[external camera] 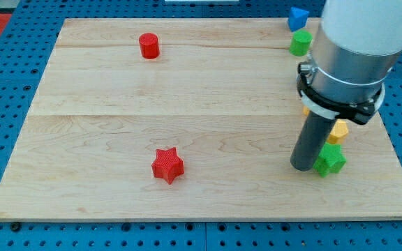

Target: Slide the green star below to the yellow hexagon

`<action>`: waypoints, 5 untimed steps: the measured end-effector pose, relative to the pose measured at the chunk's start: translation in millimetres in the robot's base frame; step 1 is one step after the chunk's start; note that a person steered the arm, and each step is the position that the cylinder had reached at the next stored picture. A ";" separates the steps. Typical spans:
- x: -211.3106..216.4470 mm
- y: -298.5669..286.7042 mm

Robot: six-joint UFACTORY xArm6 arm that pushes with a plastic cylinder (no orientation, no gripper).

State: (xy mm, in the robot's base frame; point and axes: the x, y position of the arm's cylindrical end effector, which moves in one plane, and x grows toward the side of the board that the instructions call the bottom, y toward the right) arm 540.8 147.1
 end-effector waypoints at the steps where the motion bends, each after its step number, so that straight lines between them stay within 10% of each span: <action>1: 3.1 19.3; 5: 34.4 46.6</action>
